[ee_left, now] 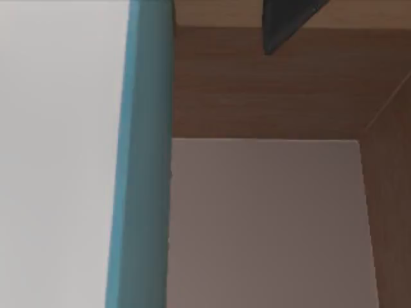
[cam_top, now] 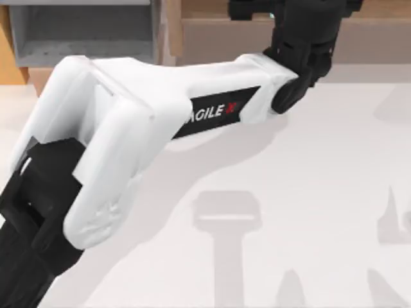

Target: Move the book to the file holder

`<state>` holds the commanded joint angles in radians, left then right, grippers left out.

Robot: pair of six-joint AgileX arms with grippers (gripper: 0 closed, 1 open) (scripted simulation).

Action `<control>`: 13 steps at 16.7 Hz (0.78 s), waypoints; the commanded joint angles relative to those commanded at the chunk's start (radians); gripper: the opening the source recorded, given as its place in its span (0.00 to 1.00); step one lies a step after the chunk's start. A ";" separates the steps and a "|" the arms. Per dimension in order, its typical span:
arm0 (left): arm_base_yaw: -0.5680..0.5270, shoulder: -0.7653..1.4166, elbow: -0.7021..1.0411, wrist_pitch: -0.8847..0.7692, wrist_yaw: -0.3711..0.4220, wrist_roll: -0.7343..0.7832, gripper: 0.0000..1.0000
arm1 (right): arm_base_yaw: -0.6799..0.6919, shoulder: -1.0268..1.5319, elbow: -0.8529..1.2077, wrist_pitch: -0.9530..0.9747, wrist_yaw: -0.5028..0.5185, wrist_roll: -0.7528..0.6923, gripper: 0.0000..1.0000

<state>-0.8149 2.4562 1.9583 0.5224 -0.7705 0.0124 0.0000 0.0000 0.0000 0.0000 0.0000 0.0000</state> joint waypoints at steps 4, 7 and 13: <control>0.012 0.046 0.084 -0.037 0.014 -0.001 1.00 | 0.000 0.000 0.000 0.000 0.000 0.000 1.00; 0.020 0.069 0.127 -0.058 0.022 -0.002 1.00 | 0.000 0.000 0.000 0.000 0.000 0.000 1.00; 0.020 0.069 0.127 -0.058 0.022 -0.002 0.77 | 0.000 0.000 0.000 0.000 0.000 0.000 1.00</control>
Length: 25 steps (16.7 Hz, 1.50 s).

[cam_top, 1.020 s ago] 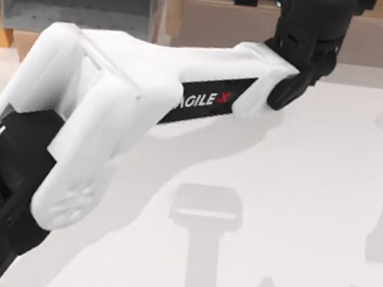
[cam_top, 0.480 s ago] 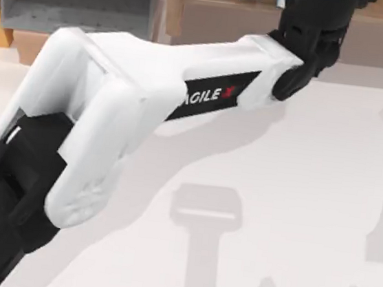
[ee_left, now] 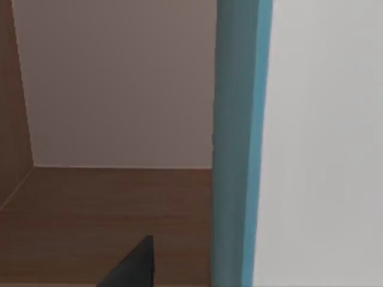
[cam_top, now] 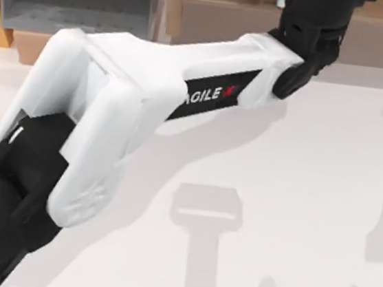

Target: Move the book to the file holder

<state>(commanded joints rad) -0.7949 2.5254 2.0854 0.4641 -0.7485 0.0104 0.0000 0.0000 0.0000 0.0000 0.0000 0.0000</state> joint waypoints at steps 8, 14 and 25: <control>0.000 0.000 0.000 0.000 0.000 0.000 0.17 | 0.000 0.000 0.000 0.000 0.000 0.000 1.00; 0.000 0.000 0.000 0.000 0.000 0.000 0.00 | 0.000 0.000 0.000 0.000 0.000 0.000 1.00; -0.004 -0.015 0.035 -0.048 -0.001 0.002 0.00 | 0.000 0.000 0.000 0.000 0.000 0.000 1.00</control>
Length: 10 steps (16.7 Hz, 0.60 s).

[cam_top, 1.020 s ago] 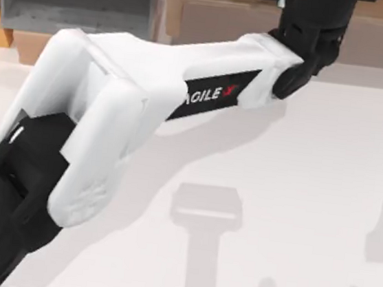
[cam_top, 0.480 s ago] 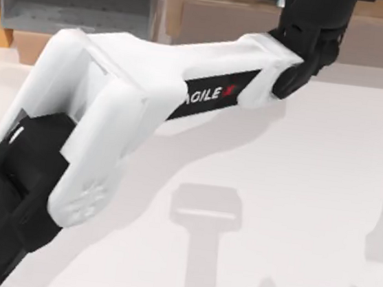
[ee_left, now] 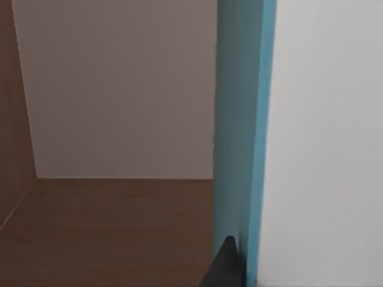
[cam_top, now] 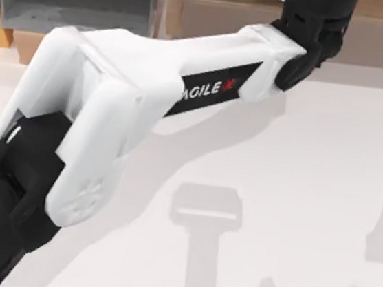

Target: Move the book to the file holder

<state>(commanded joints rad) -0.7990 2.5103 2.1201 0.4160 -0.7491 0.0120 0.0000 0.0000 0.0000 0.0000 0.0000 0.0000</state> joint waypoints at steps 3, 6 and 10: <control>0.000 0.004 -0.003 0.002 -0.001 0.001 0.00 | 0.000 0.000 0.000 0.000 0.000 0.000 1.00; -0.011 -0.018 -0.032 0.020 -0.009 0.020 0.00 | 0.000 0.000 0.000 0.000 0.000 0.000 1.00; -0.069 -0.128 -0.213 0.103 -0.052 0.132 0.00 | 0.000 0.000 0.000 0.000 0.000 0.000 1.00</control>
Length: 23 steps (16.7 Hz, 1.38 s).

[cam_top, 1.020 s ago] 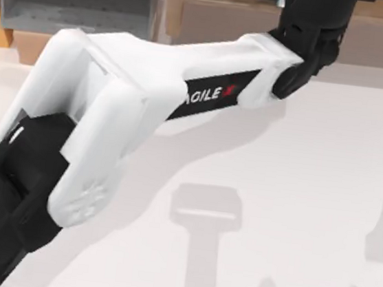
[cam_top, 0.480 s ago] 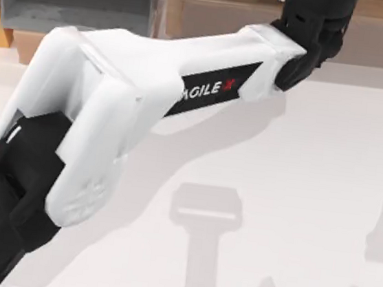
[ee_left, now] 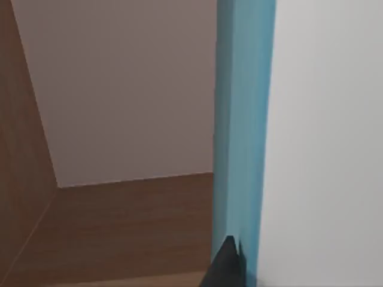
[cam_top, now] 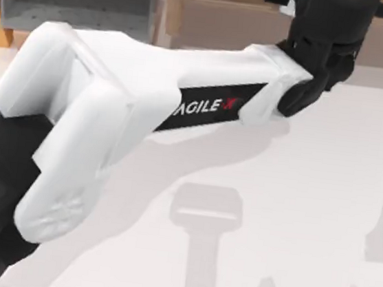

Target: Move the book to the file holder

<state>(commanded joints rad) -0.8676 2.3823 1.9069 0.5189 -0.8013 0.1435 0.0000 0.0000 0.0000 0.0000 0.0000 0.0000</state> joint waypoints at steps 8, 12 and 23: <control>-0.073 -0.391 -0.648 0.200 -0.030 0.442 0.00 | 0.000 0.000 0.000 0.000 0.000 0.000 1.00; -0.002 -0.560 -0.984 0.254 0.037 0.712 0.00 | 0.000 0.000 0.000 0.000 0.000 0.000 1.00; 0.516 -0.681 -1.243 0.269 0.485 1.305 0.00 | 0.000 0.000 0.000 0.000 0.000 0.000 1.00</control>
<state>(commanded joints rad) -0.3515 1.7015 0.6640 0.7883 -0.3166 1.4490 0.0000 0.0000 0.0000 0.0000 0.0000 0.0000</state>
